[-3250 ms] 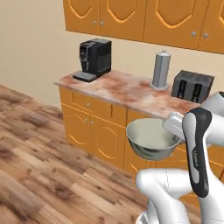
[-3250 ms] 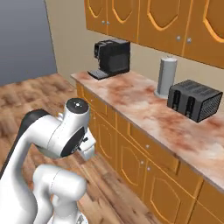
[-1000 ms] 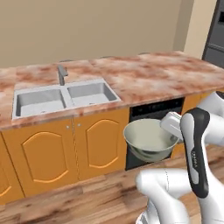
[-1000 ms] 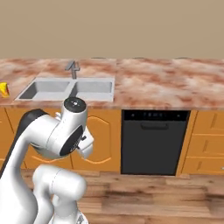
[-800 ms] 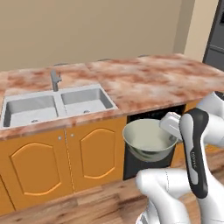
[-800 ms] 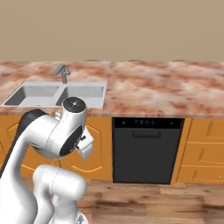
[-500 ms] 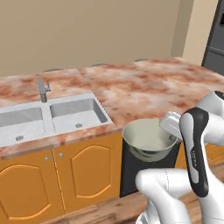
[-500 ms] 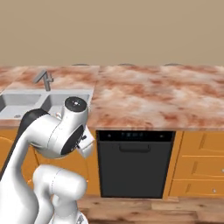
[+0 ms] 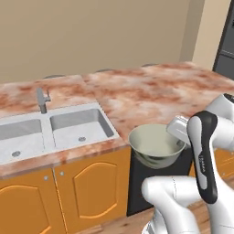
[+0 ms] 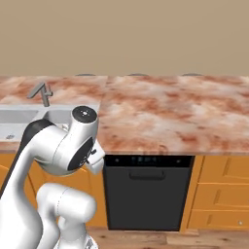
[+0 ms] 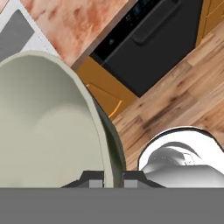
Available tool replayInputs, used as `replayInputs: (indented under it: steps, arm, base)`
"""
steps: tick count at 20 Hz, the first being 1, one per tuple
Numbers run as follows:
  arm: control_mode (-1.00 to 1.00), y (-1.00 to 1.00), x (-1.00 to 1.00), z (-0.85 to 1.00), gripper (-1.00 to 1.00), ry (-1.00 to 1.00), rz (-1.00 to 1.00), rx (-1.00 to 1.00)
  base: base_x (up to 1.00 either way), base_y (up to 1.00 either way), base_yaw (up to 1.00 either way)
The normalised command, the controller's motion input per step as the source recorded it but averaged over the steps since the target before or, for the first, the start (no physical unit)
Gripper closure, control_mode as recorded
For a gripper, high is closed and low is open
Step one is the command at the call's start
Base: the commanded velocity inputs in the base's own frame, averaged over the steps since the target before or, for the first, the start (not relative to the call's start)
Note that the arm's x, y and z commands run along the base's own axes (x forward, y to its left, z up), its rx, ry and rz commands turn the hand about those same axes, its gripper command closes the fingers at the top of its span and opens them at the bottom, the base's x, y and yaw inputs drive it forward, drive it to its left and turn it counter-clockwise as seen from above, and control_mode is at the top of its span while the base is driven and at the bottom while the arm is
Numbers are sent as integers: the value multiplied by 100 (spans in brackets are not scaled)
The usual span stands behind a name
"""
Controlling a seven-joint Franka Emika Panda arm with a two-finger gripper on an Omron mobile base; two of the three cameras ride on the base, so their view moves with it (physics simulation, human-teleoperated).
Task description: Pick the cup and bowl from the counter and place them on the counter next to the sink.
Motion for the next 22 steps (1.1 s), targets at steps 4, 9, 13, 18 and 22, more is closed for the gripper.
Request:
replayInputs:
  steps: [4, 9, 13, 18, 22]
  arm:
    - [100, 0, 0, 0, 100, 0, 0, 0]
    - [100, 0, 0, 0, 100, 0, 0, 0]
    - [100, 0, 0, 0, 100, 0, 0, 0]
    - [100, 0, 0, 0, 100, 0, 0, 0]
    - [100, 0, 0, 0, 100, 0, 0, 0]
  base:
    - [52, -20, 22]
    - [64, -34, 21]
    - [37, -62, 5]
    - [20, -68, 0]
    - [26, -25, -9]
